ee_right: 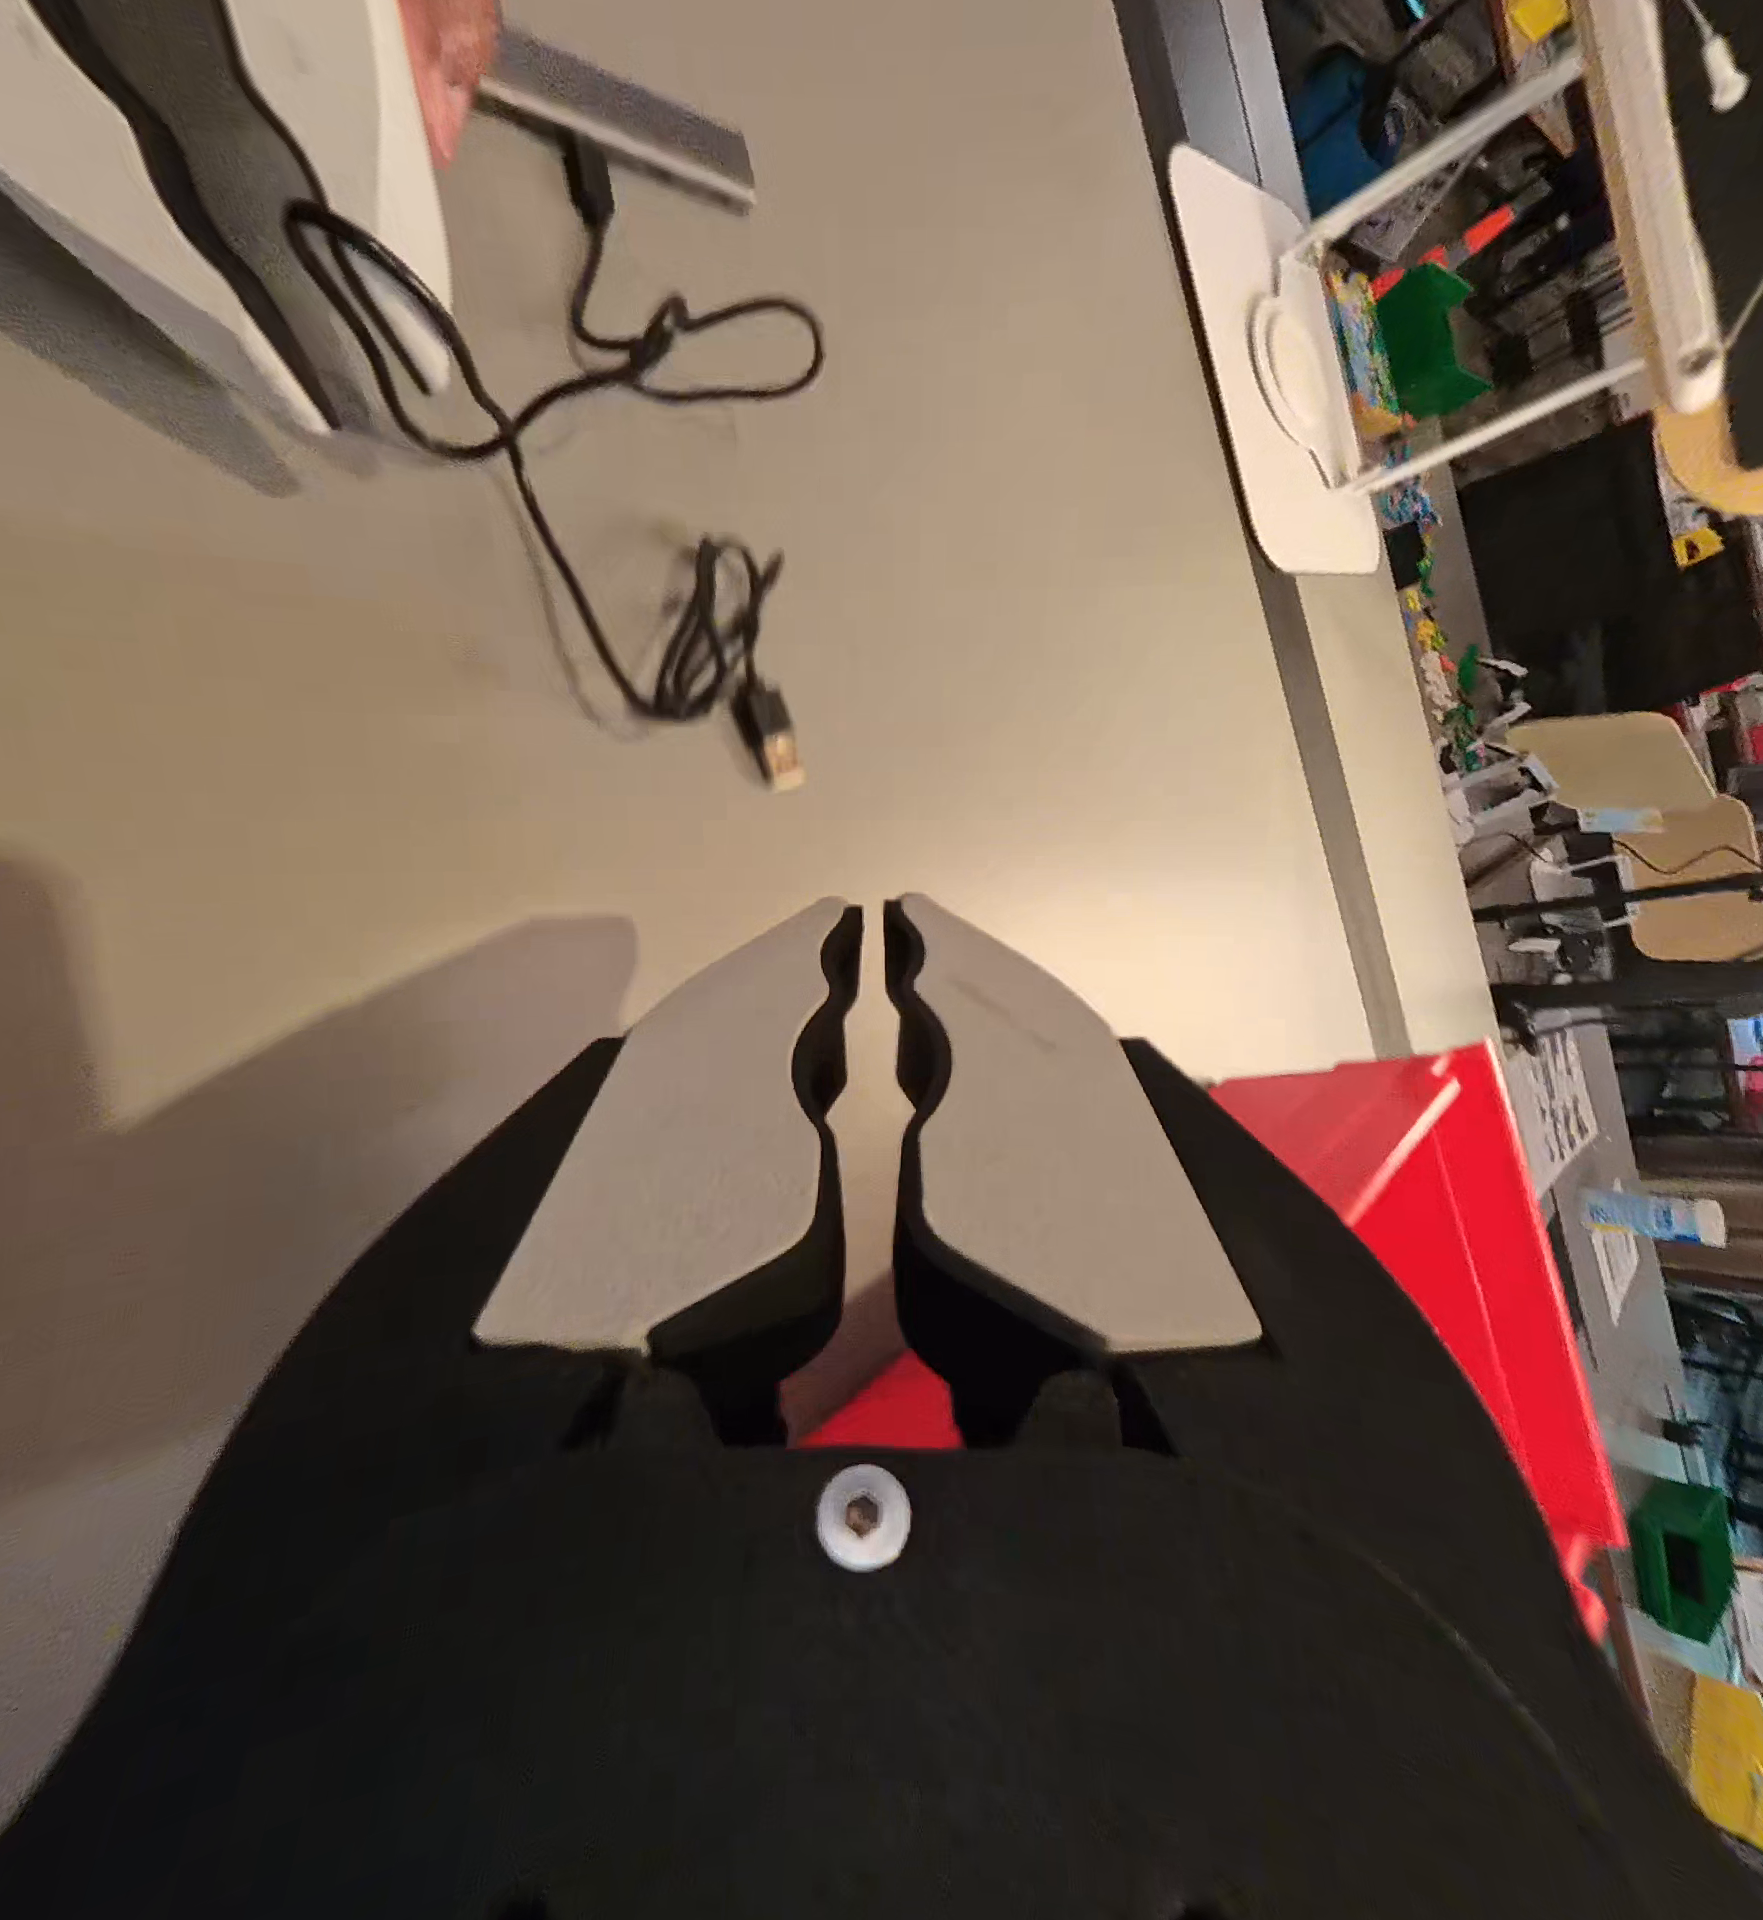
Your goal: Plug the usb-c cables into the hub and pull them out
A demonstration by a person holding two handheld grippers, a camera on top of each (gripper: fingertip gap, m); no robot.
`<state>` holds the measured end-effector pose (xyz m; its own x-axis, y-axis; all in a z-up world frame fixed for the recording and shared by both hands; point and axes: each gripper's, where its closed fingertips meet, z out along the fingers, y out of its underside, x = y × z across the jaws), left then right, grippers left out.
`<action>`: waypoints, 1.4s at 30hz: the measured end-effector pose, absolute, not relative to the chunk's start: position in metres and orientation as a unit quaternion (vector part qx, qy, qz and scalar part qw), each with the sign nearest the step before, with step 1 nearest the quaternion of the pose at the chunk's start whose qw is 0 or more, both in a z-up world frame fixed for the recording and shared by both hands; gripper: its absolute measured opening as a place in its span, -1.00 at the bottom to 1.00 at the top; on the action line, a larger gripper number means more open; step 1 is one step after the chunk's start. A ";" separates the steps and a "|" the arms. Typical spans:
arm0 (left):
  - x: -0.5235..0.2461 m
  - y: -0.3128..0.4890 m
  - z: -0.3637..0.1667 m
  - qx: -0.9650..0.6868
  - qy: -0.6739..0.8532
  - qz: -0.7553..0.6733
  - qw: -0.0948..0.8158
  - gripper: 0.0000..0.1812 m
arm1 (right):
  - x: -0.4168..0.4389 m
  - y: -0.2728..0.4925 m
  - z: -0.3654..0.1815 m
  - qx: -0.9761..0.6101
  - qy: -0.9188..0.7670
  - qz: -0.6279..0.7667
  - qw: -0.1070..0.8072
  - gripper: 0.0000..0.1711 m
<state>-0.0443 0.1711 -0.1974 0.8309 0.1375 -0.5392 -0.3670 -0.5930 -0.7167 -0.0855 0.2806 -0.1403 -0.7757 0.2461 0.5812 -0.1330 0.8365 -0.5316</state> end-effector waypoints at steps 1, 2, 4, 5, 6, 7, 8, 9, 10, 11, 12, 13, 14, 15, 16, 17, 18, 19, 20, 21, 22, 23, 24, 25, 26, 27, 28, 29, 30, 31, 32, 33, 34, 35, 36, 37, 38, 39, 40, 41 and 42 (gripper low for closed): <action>-0.042 0.170 -0.187 -0.837 0.050 0.280 0.468 -0.76 | -0.086 0.271 -0.142 -0.031 -0.897 0.296 0.328 -0.96; -0.040 0.167 -0.176 -0.824 0.031 0.279 0.491 -0.72 | -0.087 0.263 -0.143 -0.032 -0.894 0.309 0.322 -0.95; -0.040 0.154 -0.153 -0.795 -0.019 0.283 0.537 -0.69 | -0.089 0.245 -0.144 -0.034 -0.887 0.336 0.314 -0.95; -0.042 0.143 -0.142 -0.778 -0.052 0.289 0.555 -0.67 | -0.090 0.236 -0.143 -0.034 -0.883 0.350 0.312 -0.95; -0.046 0.130 -0.133 -0.761 -0.088 0.296 0.571 -0.66 | -0.091 0.227 -0.142 -0.035 -0.879 0.362 0.308 -0.95; -0.051 0.116 -0.126 -0.743 -0.128 0.301 0.584 -0.63 | -0.092 0.218 -0.140 -0.037 -0.875 0.374 0.305 -0.95; -0.055 0.101 -0.120 -0.724 -0.168 0.304 0.596 -0.60 | -0.094 0.208 -0.138 -0.039 -0.870 0.386 0.303 -0.94; -0.060 0.086 -0.116 -0.707 -0.209 0.305 0.603 -0.59 | -0.095 0.197 -0.135 -0.042 -0.866 0.399 0.300 -0.94; -0.064 0.071 -0.116 -0.694 -0.246 0.303 0.605 -0.57 | -0.096 0.186 -0.132 -0.044 -0.861 0.412 0.293 -0.92; -0.067 0.058 -0.117 -0.684 -0.277 0.300 0.605 -0.54 | -0.096 0.173 -0.129 -0.046 -0.858 0.427 0.282 -0.90; -0.069 0.048 -0.120 -0.678 -0.302 0.296 0.601 -0.53 | -0.096 0.160 -0.129 -0.047 -0.857 0.438 0.268 -0.88; -0.070 0.040 -0.124 -0.676 -0.322 0.291 0.596 -0.53 | -0.096 0.146 -0.130 -0.048 -0.858 0.445 0.252 -0.87; -0.071 0.035 -0.129 -0.678 -0.336 0.284 0.589 -0.53 | -0.097 0.133 -0.135 -0.049 -0.863 0.445 0.235 -0.85; -0.071 0.032 -0.135 -0.683 -0.348 0.277 0.580 -0.54 | -0.099 0.121 -0.144 -0.051 -0.873 0.434 0.216 -0.85; -0.072 0.032 -0.141 -0.689 -0.357 0.269 0.570 -0.54 | -0.102 0.110 -0.156 -0.058 -0.887 0.413 0.198 -0.84; -0.072 0.033 -0.147 -0.698 -0.364 0.261 0.559 -0.54 | -0.104 0.101 -0.169 -0.063 -0.903 0.386 0.178 -0.79; -0.072 0.035 -0.154 -0.709 -0.367 0.254 0.546 -0.54 | -0.105 0.094 -0.183 -0.059 -0.919 0.357 0.159 -0.75; -0.072 0.038 -0.159 -0.720 -0.367 0.249 0.534 -0.53 | -0.108 0.088 -0.195 -0.053 -0.930 0.331 0.149 -0.73; -0.071 0.040 -0.163 -0.729 -0.366 0.246 0.524 -0.53 | -0.112 0.084 -0.206 -0.049 -0.939 0.309 0.145 -0.71; -0.071 0.043 -0.166 -0.735 -0.364 0.244 0.517 -0.53 | -0.114 0.082 -0.217 -0.048 -0.948 0.283 0.134 -0.70; -0.070 0.045 -0.168 -0.739 -0.363 0.242 0.514 -0.53 | -0.114 0.083 -0.230 -0.050 -0.959 0.253 0.113 -0.69; -0.069 0.048 -0.169 -0.739 -0.363 0.238 0.515 -0.53 | -0.112 0.081 -0.237 -0.050 -0.964 0.244 0.088 -0.78; -0.068 0.051 -0.170 -0.738 -0.363 0.234 0.518 -0.53 | -0.109 0.078 -0.238 -0.056 -0.965 0.251 0.061 -0.72; -0.067 0.053 -0.171 -0.738 -0.364 0.230 0.519 -0.53 | -0.106 0.076 -0.239 -0.061 -0.965 0.254 0.033 -0.80; -0.067 0.053 -0.172 -0.740 -0.363 0.232 0.517 -0.53 | -0.104 0.076 -0.240 -0.061 -0.965 0.253 0.013 -0.84; -0.067 0.053 -0.172 -0.740 -0.362 0.235 0.515 -0.53 | -0.102 0.078 -0.240 -0.061 -0.966 0.251 -0.004 -0.87; -0.067 0.054 -0.172 -0.741 -0.361 0.235 0.515 -0.53 | -0.100 0.079 -0.240 -0.061 -0.967 0.247 -0.015 -0.90; -0.067 0.054 -0.172 -0.741 -0.362 0.232 0.515 -0.53 | -0.100 0.080 -0.240 -0.063 -0.967 0.245 -0.019 -0.90; -0.067 0.054 -0.172 -0.741 -0.363 0.229 0.517 -0.53 | -0.100 0.080 -0.240 -0.066 -0.967 0.246 -0.017 -0.91; -0.068 0.053 -0.172 -0.739 -0.365 0.226 0.519 -0.53 | -0.101 0.079 -0.240 -0.065 -0.966 0.250 -0.011 -0.91; -0.068 0.052 -0.171 -0.738 -0.367 0.224 0.521 -0.53 | -0.101 0.080 -0.239 -0.061 -0.965 0.255 0.001 -0.92; -0.069 0.051 -0.170 -0.737 -0.369 0.221 0.521 -0.53 | -0.102 0.081 -0.239 -0.052 -0.964 0.260 0.023 -0.94; -0.070 0.050 -0.169 -0.738 -0.371 0.217 0.520 -0.53 | -0.103 0.084 -0.238 -0.038 -0.962 0.266 0.048 -0.94; -0.071 0.049 -0.169 -0.741 -0.372 0.211 0.518 -0.52 | -0.101 0.086 -0.236 -0.022 -0.959 0.276 0.068 -0.94; -0.071 0.048 -0.170 -0.748 -0.372 0.200 0.512 -0.52 | -0.099 0.088 -0.232 -0.008 -0.953 0.290 0.084 -0.94; -0.070 0.048 -0.173 -0.761 -0.370 0.182 0.501 -0.50 | -0.097 0.091 -0.227 -0.001 -0.947 0.305 0.099 -0.94; -0.067 0.048 -0.177 -0.776 -0.368 0.156 0.488 -0.47 | -0.095 0.093 -0.221 0.007 -0.939 0.324 0.114 -0.94; -0.065 0.048 -0.181 -0.788 -0.367 0.125 0.478 -0.45 | -0.091 0.095 -0.214 0.023 -0.930 0.345 0.128 -0.94; -0.063 0.050 -0.182 -0.795 -0.365 0.095 0.475 -0.43 | -0.087 0.097 -0.205 0.041 -0.917 0.368 0.146 -0.94; -0.063 0.053 -0.181 -0.798 -0.361 0.068 0.478 -0.42 | -0.084 0.099 -0.198 0.052 -0.907 0.386 0.161 -0.94; -0.062 0.057 -0.178 -0.796 -0.358 0.040 0.487 -0.41 | -0.082 0.101 -0.191 0.059 -0.899 0.397 0.174 -0.94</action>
<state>-0.0623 0.0573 -0.1785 0.7406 0.6090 0.2838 0.5302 -0.2702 -0.8036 -0.0817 0.1010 -0.1914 -0.9328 0.0320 0.3590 -0.2440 0.6771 -0.6943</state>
